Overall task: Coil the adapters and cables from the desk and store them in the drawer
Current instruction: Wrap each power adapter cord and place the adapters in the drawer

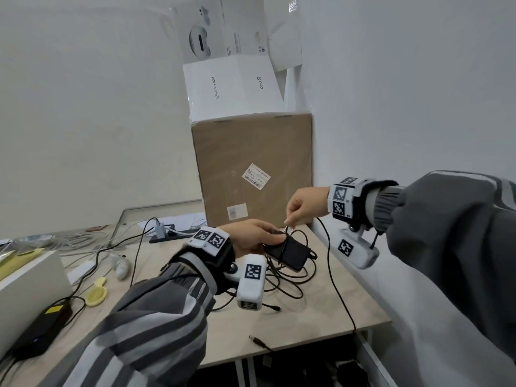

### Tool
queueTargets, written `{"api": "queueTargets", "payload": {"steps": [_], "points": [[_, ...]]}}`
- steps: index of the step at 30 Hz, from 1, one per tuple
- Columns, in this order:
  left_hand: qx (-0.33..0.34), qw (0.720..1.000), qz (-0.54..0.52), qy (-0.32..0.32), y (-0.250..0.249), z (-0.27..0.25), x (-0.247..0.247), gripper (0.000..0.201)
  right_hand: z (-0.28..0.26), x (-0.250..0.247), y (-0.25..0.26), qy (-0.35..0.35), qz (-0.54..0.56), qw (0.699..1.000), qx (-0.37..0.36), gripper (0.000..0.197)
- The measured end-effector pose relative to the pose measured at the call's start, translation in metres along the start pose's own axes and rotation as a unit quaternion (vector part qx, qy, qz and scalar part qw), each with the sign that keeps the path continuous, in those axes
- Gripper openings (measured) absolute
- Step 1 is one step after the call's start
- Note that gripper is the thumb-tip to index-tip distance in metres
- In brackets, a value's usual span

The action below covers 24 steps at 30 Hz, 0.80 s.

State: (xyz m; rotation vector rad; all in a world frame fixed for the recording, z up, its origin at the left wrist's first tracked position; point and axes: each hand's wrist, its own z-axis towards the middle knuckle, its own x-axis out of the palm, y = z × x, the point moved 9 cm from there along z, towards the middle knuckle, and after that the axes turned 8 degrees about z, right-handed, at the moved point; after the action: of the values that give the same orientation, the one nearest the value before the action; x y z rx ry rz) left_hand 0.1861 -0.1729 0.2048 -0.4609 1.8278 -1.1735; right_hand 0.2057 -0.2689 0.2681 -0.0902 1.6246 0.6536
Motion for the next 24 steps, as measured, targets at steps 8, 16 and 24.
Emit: {"api": "queueTargets", "payload": {"steps": [8, 16, 24], "points": [[-0.061, 0.993, 0.028, -0.093, 0.030, 0.018, -0.012, 0.011, 0.001, 0.009, 0.003, -0.054, -0.030, 0.998, 0.022, 0.022], [-0.024, 0.903, -0.183, -0.388, 0.046, 0.024, -0.065, 0.027, 0.013, 0.017, 0.013, -0.140, 0.061, 0.988, 0.008, 0.032], [0.082, 0.799, -0.521, -0.289, 0.018, 0.020, -0.075, 0.021, 0.002, 0.037, -0.012, -0.153, 0.208, 0.965, -0.044, 0.025]]}}
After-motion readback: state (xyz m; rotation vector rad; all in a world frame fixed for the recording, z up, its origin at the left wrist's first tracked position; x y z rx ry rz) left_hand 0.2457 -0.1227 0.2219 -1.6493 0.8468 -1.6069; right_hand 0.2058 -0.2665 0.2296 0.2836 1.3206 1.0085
